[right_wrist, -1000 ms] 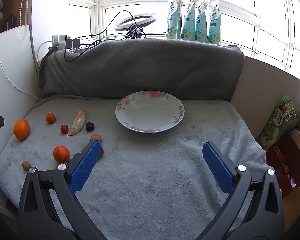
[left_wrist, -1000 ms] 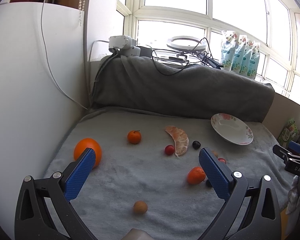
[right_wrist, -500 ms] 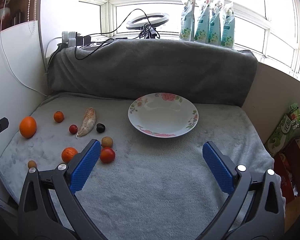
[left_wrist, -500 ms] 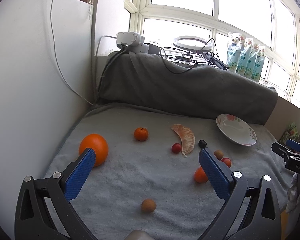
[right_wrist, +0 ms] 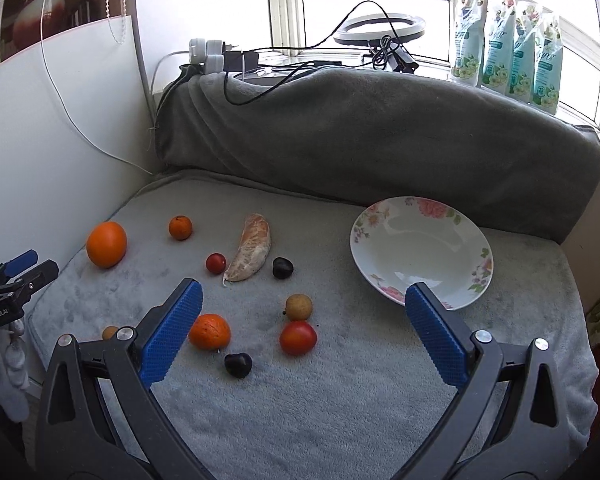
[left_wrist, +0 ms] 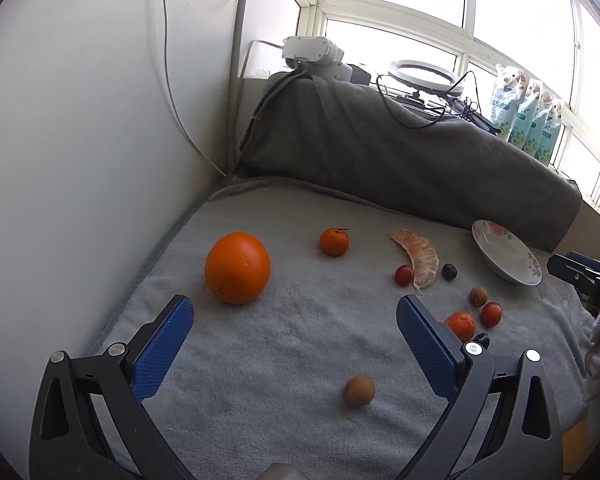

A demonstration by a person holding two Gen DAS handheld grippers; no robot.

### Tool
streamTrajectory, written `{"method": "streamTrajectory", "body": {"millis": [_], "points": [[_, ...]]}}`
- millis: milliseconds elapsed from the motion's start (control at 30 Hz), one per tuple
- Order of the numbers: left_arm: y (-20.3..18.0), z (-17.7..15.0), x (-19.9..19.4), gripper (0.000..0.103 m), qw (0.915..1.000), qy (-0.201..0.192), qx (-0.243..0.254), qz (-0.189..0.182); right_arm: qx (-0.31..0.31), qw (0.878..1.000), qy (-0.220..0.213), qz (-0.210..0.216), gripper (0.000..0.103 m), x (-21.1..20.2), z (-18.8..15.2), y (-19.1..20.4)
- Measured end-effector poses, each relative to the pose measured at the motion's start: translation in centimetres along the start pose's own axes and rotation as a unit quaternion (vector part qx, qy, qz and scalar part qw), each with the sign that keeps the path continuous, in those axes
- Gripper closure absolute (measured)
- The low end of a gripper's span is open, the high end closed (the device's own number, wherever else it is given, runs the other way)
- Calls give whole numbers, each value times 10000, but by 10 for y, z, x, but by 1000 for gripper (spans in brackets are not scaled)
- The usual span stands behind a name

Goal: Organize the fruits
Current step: 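Move the right tool to the large orange and close around it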

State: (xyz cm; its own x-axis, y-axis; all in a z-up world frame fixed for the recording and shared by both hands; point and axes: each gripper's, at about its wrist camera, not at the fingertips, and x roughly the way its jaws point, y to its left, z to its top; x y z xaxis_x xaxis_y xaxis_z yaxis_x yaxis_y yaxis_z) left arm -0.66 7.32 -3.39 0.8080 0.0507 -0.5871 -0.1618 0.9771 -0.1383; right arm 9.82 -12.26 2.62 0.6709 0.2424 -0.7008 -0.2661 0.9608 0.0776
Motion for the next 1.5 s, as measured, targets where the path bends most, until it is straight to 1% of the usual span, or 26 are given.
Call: {"method": "streamTrajectory", "body": {"millis": [133,300,467,533,600,667,700,800,867,933,1000,1300,1400,1500], "points": [[13,-2,6,3,9999,54,-124,78,-122,9992,180,331,1,19,11,17],[30,-1,19,7,9995,154,-258,41,-321,9955,452,769,2,43,25,48],[47,-1,37,12,9979,344,-520,-180,-398,9904,668,1147,2,68,40,79],[49,-2,43,15,9979,369,-501,-172,-392,9875,797,1299,7,80,45,90],[51,-2,49,16,9982,377,-442,-164,-405,9840,952,1453,10,93,49,102],[55,-3,56,19,9976,443,-494,-222,-443,9812,1060,1552,10,104,52,114],[58,-4,60,22,9971,478,-534,-244,-443,9797,1125,1601,10,110,53,120],[66,-5,68,23,9962,534,-628,-280,-349,9725,1375,1845,15,128,55,134],[69,-5,72,24,9959,546,-649,-302,-298,9681,1508,1978,16,138,56,143],[71,-4,75,28,9955,574,-670,-332,-280,9642,1612,2088,17,148,58,152],[74,-5,78,30,9950,600,-709,-373,-264,9608,1715,2161,19,159,58,160],[81,-1,90,31,9917,728,-847,-631,-30,9400,2175,2629,20,199,61,191],[85,1,96,31,9900,787,-930,-709,66,9328,2289,2782,23,211,59,200],[88,4,100,32,9881,844,-1015,-788,161,9261,2387,2917,24,221,57,206]]}}
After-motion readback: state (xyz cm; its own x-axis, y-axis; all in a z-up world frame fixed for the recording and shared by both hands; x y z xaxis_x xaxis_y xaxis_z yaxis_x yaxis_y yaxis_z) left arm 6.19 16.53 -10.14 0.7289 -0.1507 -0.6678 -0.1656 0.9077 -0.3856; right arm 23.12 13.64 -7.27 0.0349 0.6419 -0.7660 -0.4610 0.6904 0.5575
